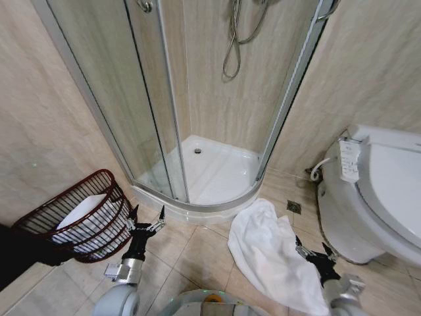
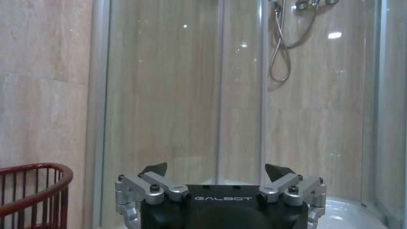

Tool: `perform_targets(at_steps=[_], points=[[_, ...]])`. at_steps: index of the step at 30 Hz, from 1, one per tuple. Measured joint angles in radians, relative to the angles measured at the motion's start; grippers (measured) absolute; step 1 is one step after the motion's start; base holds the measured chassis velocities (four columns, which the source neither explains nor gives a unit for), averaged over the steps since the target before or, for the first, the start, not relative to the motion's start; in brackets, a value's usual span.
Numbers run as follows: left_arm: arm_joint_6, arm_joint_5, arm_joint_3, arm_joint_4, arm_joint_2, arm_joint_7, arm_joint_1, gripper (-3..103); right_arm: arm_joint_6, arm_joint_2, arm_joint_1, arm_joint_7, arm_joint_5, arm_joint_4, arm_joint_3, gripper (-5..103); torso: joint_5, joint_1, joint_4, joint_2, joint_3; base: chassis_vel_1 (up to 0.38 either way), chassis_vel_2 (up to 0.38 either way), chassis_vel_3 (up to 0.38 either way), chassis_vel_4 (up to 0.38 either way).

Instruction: Discard the used towel into the hamper.

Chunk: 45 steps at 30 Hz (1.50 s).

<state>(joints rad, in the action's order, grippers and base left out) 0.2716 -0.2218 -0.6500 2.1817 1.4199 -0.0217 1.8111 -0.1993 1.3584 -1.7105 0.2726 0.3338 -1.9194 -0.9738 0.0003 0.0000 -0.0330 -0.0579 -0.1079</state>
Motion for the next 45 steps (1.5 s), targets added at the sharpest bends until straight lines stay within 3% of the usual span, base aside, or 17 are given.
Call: perform_targets(at_steps=[1,4,5,7,9,12,20,25,33,45], points=[[0.0,0.0,0.0,0.0,0.0,0.0,0.0,100,0.0,0.0,0.0,0.0,0.0,0.0,0.0,100,0.0,0.0,0.0,0.0,0.0,0.0,0.0,0.0,0.0],[0.007,-0.005,-0.006,-0.008,0.006,0.001,0.001,100,0.017,-0.076,0.084,0.202,-0.053,0.128,-0.008,100,0.0001,0.0,-0.0002,0.0,0.0,0.0,0.0,0.0,0.0],[0.007,-0.005,-0.006,-0.008,0.006,0.001,0.001,100,0.017,-0.076,0.084,0.202,-0.053,0.128,-0.008,100,0.0001,0.0,-0.0002,0.0,0.0,0.0,0.0,0.0,0.0],[0.01,-0.011,-0.011,-0.012,0.008,0.001,0.001,100,0.062,-0.126,0.136,0.328,-0.114,0.213,-0.003,100,0.0,0.0,-0.0002,0.0,0.0,0.0,0.0,0.0,0.0],[0.01,-0.015,-0.016,-0.015,0.008,0.001,0.001,100,0.074,-0.158,0.166,0.343,-0.126,0.258,0.02,100,-0.0004,0.0,-0.0001,0.0,0.0,0.0,0.0,0.0,0.0],[0.011,-0.024,-0.032,-0.02,0.007,0.002,0.0,100,0.083,-0.204,0.225,0.342,-0.115,0.343,0.081,100,-0.0002,0.0,-0.0002,0.0,0.0,0.0,0.0,0.0,0.0],[0.004,-0.026,-0.051,-0.03,0.009,0.002,-0.003,100,0.105,-0.243,0.327,0.367,-0.092,0.467,0.198,100,-0.0003,0.0,-0.0001,-0.001,0.0,0.0,0.0,0.0,0.0],[-0.005,-0.025,-0.054,-0.034,0.016,0.001,-0.005,100,0.078,-0.262,0.366,0.356,-0.061,0.493,0.267,100,-0.0004,0.0,-0.0002,-0.001,0.0,0.0,0.0,0.0,0.0],[-0.008,-0.026,-0.059,-0.047,0.02,0.001,-0.008,100,0.066,-0.269,0.4,0.294,-0.068,0.562,0.316,100,-0.0004,0.0,-0.0001,-0.001,0.0,0.0,0.0,0.0,0.0],[-0.018,-0.001,-0.062,-0.031,0.032,0.001,0.007,100,0.128,-0.256,0.479,0.295,-0.131,0.709,0.344,100,-0.0002,0.0,-0.0001,-0.001,-0.001,0.0,0.0,0.0,0.0]])
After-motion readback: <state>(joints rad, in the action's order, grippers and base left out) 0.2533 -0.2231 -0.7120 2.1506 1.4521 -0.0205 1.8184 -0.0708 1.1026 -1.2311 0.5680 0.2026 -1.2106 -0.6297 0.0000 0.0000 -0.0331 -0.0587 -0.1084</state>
